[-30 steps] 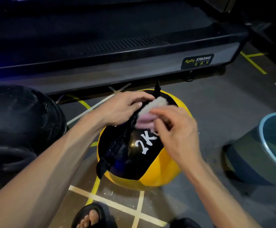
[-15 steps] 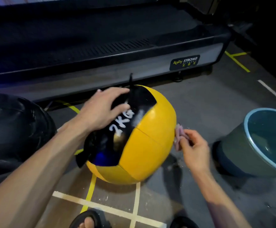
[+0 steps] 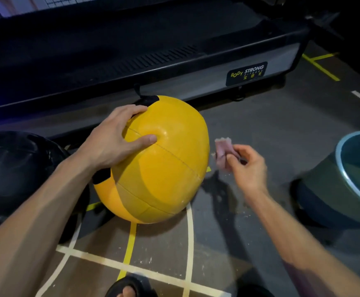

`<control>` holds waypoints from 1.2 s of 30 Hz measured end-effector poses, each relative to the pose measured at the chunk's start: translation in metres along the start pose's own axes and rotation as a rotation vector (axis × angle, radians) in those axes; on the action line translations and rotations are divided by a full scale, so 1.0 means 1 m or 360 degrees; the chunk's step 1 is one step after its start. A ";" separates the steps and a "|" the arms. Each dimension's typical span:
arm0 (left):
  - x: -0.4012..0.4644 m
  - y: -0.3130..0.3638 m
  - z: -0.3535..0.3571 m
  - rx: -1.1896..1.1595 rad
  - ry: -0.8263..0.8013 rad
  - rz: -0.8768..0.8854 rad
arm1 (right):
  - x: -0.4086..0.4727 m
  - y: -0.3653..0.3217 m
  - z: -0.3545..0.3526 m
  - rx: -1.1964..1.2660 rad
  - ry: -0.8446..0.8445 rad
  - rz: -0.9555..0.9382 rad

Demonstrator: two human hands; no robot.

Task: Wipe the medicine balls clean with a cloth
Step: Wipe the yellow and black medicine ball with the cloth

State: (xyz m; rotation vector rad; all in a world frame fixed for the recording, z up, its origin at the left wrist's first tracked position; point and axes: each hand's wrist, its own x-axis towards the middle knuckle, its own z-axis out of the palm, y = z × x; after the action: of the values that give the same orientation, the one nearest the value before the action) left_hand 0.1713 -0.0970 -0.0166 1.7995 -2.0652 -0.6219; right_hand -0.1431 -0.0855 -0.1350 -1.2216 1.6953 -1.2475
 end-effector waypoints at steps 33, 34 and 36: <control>0.021 -0.020 -0.008 -0.0183 0.0121 -0.0116 | -0.029 -0.023 0.046 -0.0232 -0.0327 -0.0568; 0.019 -0.017 -0.006 -0.0073 0.0237 -0.0058 | -0.030 -0.022 0.048 -0.0209 -0.0334 -0.0528; 0.011 -0.010 -0.008 0.0110 0.0354 0.0081 | -0.036 -0.024 0.050 -0.0156 -0.0350 -0.0508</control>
State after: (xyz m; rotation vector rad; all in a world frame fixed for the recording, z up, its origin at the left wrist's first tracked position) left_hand 0.1824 -0.1098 -0.0159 1.7587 -1.9963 -0.3233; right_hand -0.0792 -0.0688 -0.1270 -1.6737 1.4548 -1.1689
